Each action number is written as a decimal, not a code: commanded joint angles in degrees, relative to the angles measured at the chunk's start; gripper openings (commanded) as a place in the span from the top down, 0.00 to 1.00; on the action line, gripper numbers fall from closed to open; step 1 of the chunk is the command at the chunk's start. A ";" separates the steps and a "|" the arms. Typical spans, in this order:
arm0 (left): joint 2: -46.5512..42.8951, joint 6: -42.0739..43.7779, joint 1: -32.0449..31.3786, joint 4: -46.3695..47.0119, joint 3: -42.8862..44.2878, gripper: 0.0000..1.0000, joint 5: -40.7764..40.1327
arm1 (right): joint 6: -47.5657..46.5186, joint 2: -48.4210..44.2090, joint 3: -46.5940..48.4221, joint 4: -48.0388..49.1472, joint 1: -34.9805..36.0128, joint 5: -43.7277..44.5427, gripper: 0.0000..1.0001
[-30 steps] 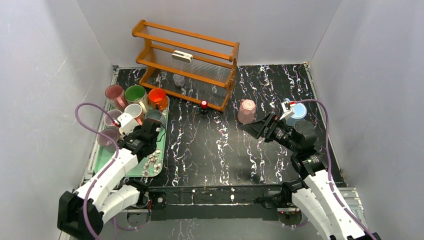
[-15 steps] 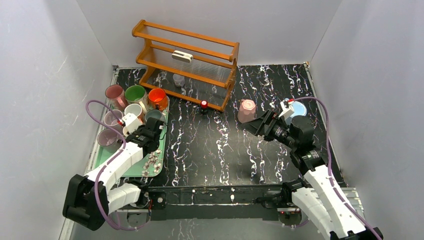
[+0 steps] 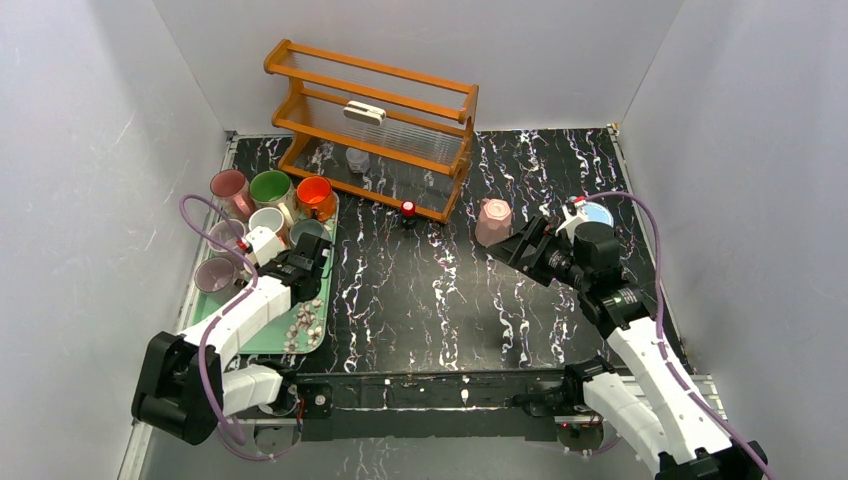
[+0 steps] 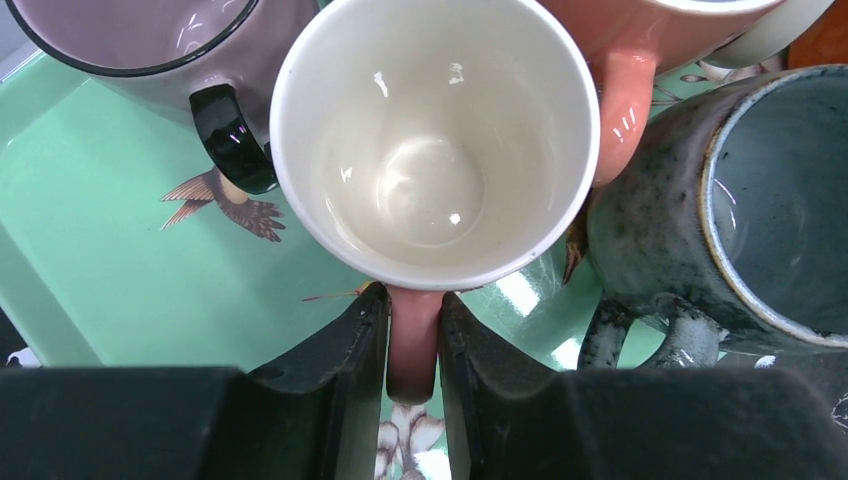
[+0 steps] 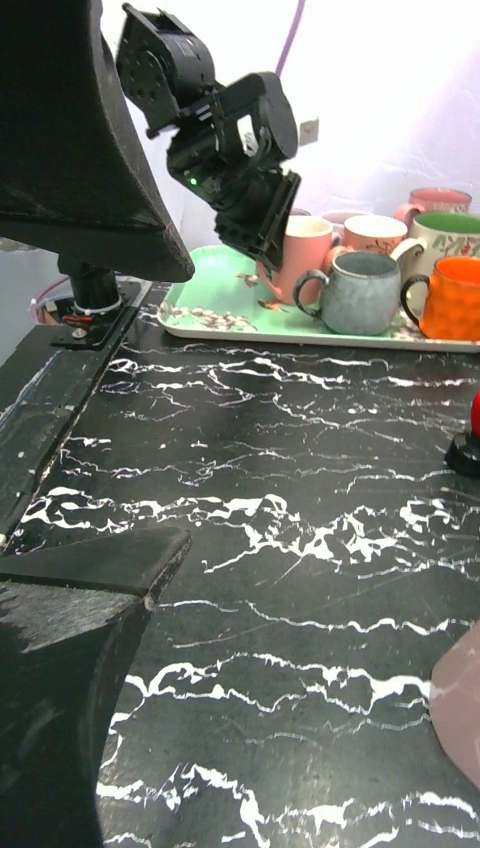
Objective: Turn the mug right side up
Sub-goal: Place the cup on the tray, then turn over the cup at the center of the board.
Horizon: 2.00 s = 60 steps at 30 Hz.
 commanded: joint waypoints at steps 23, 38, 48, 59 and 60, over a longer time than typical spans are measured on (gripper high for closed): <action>-8.82 19.22 0.52 -1.79 16.09 0.02 19.25 | -14.79 13.81 12.33 -6.62 0.15 16.78 0.01; -11.71 40.26 0.52 7.68 11.30 0.02 47.34 | -25.33 34.50 26.40 -1.45 0.17 20.30 0.17; -15.49 40.59 0.47 10.57 7.28 0.02 51.06 | -31.44 41.38 29.61 3.06 0.17 22.40 0.23; -18.01 40.79 0.51 10.72 6.94 0.02 49.56 | -33.35 49.35 33.77 4.18 0.13 20.03 0.31; -18.05 40.79 0.51 10.70 6.99 0.02 49.54 | -33.74 49.94 34.24 3.93 0.15 20.18 0.32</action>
